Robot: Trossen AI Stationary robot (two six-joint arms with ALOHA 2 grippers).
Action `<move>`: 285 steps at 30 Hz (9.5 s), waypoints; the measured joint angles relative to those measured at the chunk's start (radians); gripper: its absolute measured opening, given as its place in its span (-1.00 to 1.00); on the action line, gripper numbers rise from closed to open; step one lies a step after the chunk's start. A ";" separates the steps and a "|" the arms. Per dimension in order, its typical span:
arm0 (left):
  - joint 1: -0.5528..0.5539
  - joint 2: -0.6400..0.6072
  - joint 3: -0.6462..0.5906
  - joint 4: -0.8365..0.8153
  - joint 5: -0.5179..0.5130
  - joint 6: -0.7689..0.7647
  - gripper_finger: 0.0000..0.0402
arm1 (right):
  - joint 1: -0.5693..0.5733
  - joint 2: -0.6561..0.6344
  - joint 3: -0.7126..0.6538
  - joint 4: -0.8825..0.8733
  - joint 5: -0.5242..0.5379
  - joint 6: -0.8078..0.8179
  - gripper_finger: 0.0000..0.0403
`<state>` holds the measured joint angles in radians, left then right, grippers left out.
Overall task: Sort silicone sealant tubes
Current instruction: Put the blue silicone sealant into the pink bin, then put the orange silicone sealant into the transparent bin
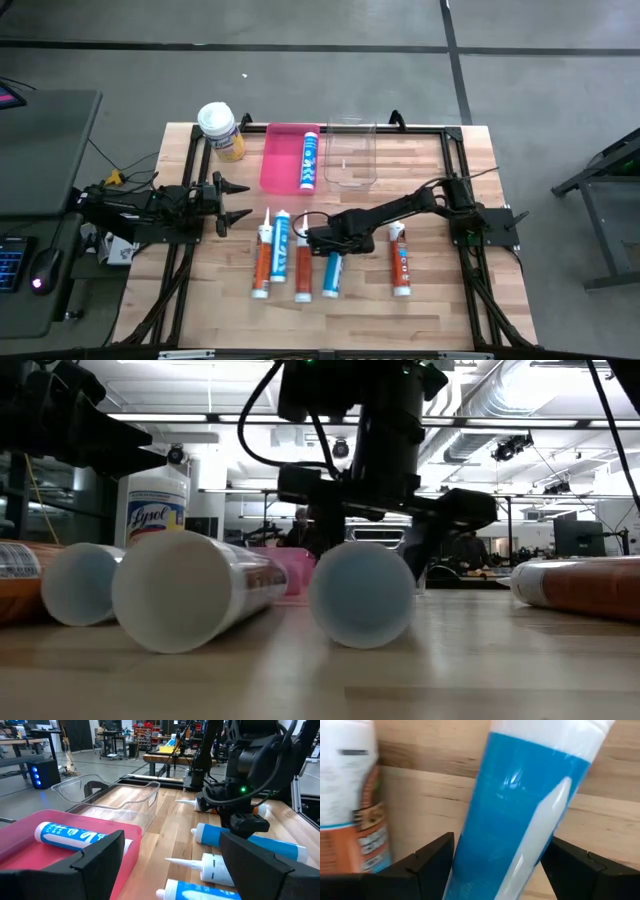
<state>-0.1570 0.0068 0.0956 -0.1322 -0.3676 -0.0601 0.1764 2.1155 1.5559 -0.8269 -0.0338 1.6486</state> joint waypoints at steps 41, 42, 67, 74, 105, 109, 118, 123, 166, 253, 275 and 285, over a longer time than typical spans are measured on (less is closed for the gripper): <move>0.000 0.000 0.000 0.000 0.000 0.000 0.59 | -0.026 -0.062 -0.002 -0.013 -0.020 -0.184 0.08; 0.000 0.000 0.000 0.000 0.000 0.000 0.59 | -0.026 -0.065 -0.001 -0.009 -0.026 -0.192 0.08; 0.000 0.000 0.000 0.000 0.000 0.000 0.59 | -0.362 -0.230 -0.001 0.405 -0.115 -0.641 0.07; 0.000 0.000 0.000 0.000 0.000 0.000 0.59 | -0.480 -0.230 0.031 0.454 -0.158 -0.719 0.07; 0.000 0.000 0.000 0.000 0.000 0.000 0.59 | -0.641 0.306 0.751 0.146 -0.102 -0.731 0.07; 0.000 0.000 0.000 0.000 0.000 0.000 0.59 | -0.642 0.309 0.751 0.128 -0.078 -0.732 0.07; 0.000 0.000 0.000 0.000 0.000 0.000 0.59 | -0.641 0.308 0.751 0.142 -0.043 -0.728 0.40; 0.000 0.000 0.000 0.000 0.000 0.000 0.59 | -0.640 0.308 0.751 0.140 -0.047 -0.729 0.48; 0.000 0.001 0.000 0.000 0.002 0.000 0.59 | -0.283 -0.287 0.459 -0.707 0.232 -0.510 0.48; 0.000 0.004 0.000 0.000 0.018 0.000 0.59 | -0.138 -0.855 -0.667 -0.118 0.372 -0.146 0.03; 0.000 0.004 0.000 -0.001 0.019 0.000 0.59 | -0.392 -0.665 -0.160 0.153 1.040 -1.146 0.03; 0.000 0.004 0.000 -0.001 0.019 0.000 0.59 | -0.530 -0.491 -0.287 0.827 0.951 -1.475 0.03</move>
<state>-0.1574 0.0109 0.0956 -0.1329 -0.3489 -0.0601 -0.3534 1.6245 1.2693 -0.0002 0.9169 0.1739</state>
